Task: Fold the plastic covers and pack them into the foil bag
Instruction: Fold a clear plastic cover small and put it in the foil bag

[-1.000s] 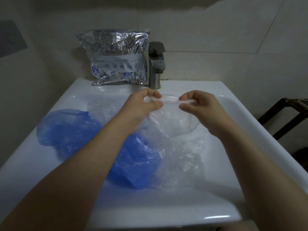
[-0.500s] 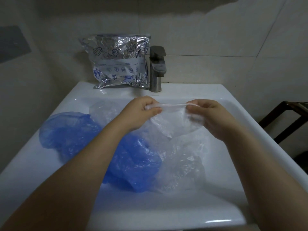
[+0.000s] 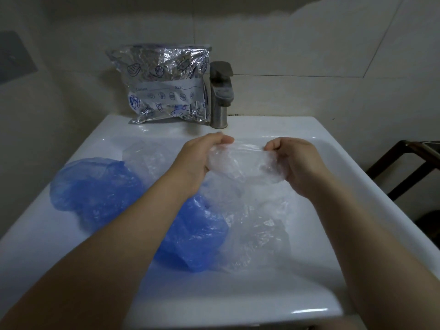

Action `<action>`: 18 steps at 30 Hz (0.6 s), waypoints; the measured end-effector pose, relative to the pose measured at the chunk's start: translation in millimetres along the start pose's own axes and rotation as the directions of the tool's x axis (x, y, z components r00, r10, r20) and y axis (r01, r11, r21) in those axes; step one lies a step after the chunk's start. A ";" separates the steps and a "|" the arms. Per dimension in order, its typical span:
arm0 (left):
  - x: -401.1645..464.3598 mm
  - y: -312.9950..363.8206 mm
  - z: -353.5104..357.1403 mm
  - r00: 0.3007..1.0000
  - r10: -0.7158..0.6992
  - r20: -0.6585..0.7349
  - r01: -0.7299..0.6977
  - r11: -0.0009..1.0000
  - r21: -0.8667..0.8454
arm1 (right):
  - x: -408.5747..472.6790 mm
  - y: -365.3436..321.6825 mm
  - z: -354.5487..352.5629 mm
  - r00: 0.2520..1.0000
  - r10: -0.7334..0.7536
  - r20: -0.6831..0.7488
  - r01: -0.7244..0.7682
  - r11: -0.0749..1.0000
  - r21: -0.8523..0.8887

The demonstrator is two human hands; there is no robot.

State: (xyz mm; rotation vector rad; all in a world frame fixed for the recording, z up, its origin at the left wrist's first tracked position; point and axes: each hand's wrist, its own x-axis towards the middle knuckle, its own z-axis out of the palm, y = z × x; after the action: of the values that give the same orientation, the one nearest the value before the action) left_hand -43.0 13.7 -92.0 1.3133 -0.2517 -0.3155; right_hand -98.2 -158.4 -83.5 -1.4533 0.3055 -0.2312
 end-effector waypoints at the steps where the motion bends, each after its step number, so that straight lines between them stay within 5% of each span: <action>1: -0.2 -1.7 0.7 0.999 -0.041 -0.009 0.041 0.999 -0.016 | -0.7 -0.5 3.5 1.000 -0.001 -0.019 0.002 1.000 0.028; 9: -0.3 3.2 -6.1 0.998 -0.013 0.057 0.005 0.989 0.151 | -8.3 -5.4 1.3 0.959 -0.257 0.119 0.282 0.904 -0.321; 14: -3.4 -5.8 0.3 0.998 0.055 -0.026 -0.037 0.891 0.452 | -2.8 -3.6 -1.8 0.882 -0.454 0.125 0.412 0.617 -0.671; 18: -1.9 0.4 -9.3 0.982 0.176 0.070 -0.179 0.748 0.639 | -2.0 -2.9 -9.6 0.930 -0.339 0.141 0.355 0.731 -0.582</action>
State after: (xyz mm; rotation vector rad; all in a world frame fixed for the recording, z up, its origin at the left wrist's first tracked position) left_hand -41.4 22.8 -93.8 1.9573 -0.5203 -0.0589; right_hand -103.3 -166.9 -81.3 -2.1523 0.0740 -0.4491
